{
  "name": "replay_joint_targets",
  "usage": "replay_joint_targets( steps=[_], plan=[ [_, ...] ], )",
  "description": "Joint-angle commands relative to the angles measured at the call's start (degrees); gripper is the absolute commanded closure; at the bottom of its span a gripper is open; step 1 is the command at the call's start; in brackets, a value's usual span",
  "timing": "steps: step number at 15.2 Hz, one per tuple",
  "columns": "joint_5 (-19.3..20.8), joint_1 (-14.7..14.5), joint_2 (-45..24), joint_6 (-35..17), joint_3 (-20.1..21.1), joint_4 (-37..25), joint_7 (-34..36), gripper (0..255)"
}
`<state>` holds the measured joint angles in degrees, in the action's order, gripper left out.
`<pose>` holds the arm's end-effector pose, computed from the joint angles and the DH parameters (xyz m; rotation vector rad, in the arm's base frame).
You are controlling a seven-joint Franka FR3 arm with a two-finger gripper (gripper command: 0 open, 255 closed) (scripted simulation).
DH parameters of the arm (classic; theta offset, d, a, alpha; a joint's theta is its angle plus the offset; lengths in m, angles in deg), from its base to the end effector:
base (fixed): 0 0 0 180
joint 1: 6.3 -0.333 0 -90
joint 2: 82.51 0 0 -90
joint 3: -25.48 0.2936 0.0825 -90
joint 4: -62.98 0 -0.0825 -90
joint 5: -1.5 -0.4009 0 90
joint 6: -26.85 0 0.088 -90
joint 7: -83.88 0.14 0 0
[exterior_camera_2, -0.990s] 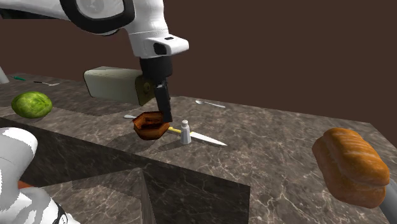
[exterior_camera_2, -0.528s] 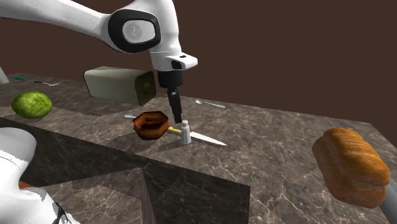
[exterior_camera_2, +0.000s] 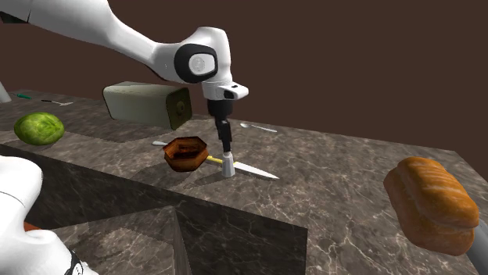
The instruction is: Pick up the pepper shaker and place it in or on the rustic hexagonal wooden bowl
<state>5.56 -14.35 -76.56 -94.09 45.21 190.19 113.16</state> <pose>0.4667 0.2396 0.3527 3.0513 0.0133 0.0531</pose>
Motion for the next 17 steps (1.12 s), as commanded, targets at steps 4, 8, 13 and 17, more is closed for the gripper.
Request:
replay_joint_targets(
  steps=[4,8,13,17],
  plan=[
    [3.3,-1.0,-8.0,-2.0,1.6,-4.1,3.9,0],
    [4.3,-1.0,-9.5,-4.9,1.4,-2.6,4.5,0],
    [5.0,-0.9,-10.6,-6.8,1.3,-1.7,5.0,0],
    [5.0,-0.9,-10.6,-6.8,1.3,-1.7,5.0,0]
  ],
)
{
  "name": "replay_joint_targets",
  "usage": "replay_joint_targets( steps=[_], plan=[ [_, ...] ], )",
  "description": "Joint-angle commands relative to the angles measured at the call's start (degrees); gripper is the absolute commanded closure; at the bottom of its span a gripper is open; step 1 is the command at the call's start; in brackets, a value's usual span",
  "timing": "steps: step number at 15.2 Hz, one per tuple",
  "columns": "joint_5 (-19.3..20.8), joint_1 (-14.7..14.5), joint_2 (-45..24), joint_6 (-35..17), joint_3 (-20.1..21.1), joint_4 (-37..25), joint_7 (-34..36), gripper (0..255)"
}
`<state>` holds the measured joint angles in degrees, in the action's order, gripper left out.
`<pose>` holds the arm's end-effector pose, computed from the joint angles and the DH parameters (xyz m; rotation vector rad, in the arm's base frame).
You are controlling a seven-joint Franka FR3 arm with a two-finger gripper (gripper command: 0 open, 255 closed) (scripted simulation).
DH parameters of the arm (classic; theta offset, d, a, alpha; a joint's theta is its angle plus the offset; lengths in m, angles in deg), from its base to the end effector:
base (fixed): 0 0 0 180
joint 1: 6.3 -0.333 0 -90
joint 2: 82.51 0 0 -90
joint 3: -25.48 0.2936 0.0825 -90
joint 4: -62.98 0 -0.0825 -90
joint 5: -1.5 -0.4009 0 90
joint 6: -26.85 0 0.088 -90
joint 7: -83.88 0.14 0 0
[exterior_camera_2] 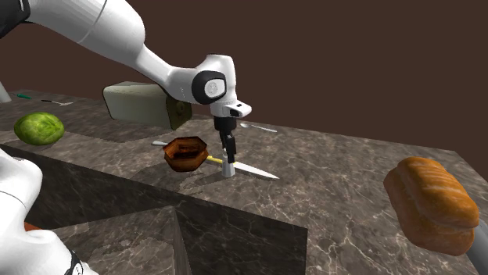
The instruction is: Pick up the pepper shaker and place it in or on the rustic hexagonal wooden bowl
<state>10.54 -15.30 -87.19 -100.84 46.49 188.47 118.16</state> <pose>0.4789 0.2672 0.2829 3.0425 0.0362 0.0290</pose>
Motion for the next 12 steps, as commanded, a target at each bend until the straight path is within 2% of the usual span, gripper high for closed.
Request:
replay_joint_targets(
  steps=[1,2,12],
  plan=[
    [0.0,0.0,0.0,0.0,0.0,0.0,0.0,0],
    [0.0,0.0,0.0,0.0,0.0,0.0,0.0,255],
    [-0.3,0.0,0.5,0.7,0.0,-0.3,-0.3,255]
  ],
)
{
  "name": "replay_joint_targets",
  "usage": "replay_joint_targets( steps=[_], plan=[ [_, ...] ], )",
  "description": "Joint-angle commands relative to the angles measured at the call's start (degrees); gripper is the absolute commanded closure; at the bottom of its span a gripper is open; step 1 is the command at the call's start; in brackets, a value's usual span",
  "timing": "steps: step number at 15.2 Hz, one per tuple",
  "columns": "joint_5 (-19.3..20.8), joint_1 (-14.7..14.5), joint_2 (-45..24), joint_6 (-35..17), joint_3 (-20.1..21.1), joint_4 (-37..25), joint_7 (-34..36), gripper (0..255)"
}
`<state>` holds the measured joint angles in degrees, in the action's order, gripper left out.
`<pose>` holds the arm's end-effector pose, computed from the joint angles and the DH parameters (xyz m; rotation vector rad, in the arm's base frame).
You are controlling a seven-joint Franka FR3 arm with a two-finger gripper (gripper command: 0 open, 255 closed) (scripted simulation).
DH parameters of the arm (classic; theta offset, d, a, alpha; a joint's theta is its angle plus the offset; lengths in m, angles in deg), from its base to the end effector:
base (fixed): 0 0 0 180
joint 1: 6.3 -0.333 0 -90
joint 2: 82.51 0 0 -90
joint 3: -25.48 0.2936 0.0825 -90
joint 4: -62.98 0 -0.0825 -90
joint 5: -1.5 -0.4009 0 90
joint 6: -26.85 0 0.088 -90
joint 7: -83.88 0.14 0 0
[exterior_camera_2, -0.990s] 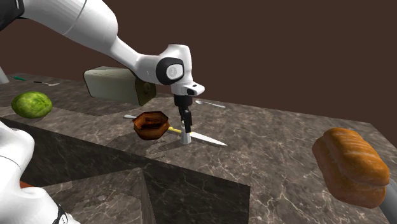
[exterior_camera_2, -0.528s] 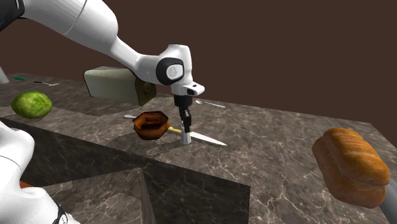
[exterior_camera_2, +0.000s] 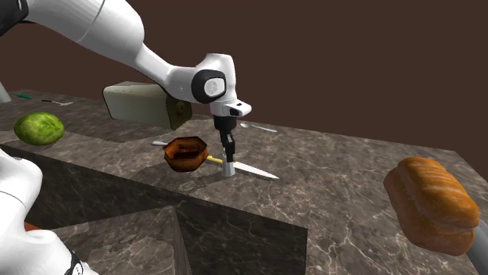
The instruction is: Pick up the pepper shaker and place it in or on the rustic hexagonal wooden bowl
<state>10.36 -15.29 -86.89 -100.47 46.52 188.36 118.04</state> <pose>0.4788 0.2673 0.2859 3.0426 0.0358 0.0292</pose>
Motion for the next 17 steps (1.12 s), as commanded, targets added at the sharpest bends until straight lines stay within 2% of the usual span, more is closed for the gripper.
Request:
replay_joint_targets(
  steps=[1,17],
  plan=[
    [-0.4,0.0,0.6,1.0,0.0,-0.5,-0.4,255],
    [-3.6,0.2,6.2,12.7,0.0,-7.2,-3.4,255]
  ],
)
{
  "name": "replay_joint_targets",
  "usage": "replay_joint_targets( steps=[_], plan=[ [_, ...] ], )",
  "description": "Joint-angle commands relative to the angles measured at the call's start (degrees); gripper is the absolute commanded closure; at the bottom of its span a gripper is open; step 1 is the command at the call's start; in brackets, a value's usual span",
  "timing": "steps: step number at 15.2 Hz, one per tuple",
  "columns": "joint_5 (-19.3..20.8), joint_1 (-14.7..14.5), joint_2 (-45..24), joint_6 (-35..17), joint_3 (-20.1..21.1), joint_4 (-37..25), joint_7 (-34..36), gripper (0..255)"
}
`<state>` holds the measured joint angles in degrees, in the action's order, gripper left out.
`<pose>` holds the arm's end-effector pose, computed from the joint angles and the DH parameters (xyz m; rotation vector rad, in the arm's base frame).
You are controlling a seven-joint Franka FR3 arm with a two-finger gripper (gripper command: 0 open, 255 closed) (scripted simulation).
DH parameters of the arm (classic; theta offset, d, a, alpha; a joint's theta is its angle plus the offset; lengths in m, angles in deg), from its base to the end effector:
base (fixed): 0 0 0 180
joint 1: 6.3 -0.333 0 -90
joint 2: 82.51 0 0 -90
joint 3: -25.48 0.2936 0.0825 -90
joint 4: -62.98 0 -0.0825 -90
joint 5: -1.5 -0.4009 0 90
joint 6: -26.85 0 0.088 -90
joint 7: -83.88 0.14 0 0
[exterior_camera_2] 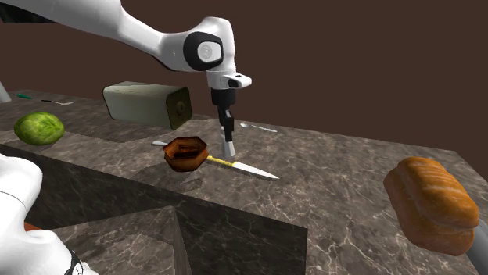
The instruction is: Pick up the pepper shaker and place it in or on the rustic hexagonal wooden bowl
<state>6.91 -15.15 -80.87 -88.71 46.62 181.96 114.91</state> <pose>0.4820 0.2690 0.3747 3.0427 0.0361 0.0298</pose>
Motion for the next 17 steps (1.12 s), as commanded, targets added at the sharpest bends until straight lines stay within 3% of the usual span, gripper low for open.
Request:
replay_joint_targets(
  steps=[1,15,17],
  plan=[
    [-0.2,0.1,0.4,1.7,-0.1,-1.3,-0.4,255],
    [-1.3,0.1,2.4,11.8,-0.3,-9.6,-1.8,255],
    [-2.4,-0.8,5.0,12.3,0.7,-7.5,-0.3,255]
  ],
)
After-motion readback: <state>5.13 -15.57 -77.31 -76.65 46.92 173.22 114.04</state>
